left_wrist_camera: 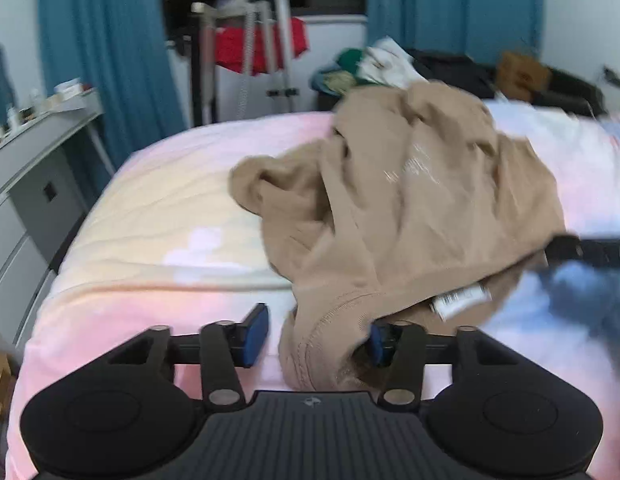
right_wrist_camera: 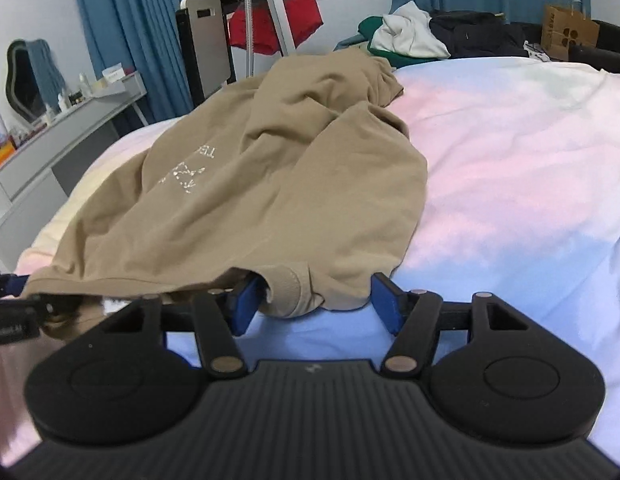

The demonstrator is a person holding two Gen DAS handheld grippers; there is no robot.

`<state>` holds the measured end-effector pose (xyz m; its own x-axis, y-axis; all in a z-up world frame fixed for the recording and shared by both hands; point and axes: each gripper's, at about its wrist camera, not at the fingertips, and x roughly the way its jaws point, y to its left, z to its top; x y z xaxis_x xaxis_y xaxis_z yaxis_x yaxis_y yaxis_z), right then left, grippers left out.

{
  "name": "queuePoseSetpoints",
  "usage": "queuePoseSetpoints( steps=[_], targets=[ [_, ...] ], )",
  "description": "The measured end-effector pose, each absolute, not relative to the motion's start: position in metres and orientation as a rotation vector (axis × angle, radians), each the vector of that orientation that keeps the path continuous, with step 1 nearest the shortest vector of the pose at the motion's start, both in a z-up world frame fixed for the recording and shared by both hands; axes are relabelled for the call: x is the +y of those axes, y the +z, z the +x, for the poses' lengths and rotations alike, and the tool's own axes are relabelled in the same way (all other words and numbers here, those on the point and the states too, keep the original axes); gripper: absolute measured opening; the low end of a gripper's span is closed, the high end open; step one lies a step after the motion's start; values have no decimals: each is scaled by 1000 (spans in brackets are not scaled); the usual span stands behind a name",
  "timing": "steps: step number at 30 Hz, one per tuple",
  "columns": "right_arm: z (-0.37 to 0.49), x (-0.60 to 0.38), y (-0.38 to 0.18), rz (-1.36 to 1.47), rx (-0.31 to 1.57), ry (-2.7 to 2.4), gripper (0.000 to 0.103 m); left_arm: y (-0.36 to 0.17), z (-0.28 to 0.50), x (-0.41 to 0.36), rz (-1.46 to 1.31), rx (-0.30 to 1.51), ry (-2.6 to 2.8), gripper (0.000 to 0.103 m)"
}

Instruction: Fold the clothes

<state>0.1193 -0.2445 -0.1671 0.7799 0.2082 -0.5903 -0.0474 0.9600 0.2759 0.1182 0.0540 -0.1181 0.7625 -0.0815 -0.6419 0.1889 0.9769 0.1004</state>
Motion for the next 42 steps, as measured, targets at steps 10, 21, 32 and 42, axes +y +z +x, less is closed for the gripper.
queuePoseSetpoints(
  steps=[10,21,32,42],
  targets=[
    [102,-240,-141,235,564,238,79,-62,62,28,240,459,-237,7],
    [109,-202,-154,39,563,182,83,-45,58,38,144,427,-221,7],
    [102,-247,-160,173,566,-147,32,-88,69,12,295,526,-188,9],
    [84,-246,-137,188,436,-125,10,-122,94,17,131,666,-141,45]
  ],
)
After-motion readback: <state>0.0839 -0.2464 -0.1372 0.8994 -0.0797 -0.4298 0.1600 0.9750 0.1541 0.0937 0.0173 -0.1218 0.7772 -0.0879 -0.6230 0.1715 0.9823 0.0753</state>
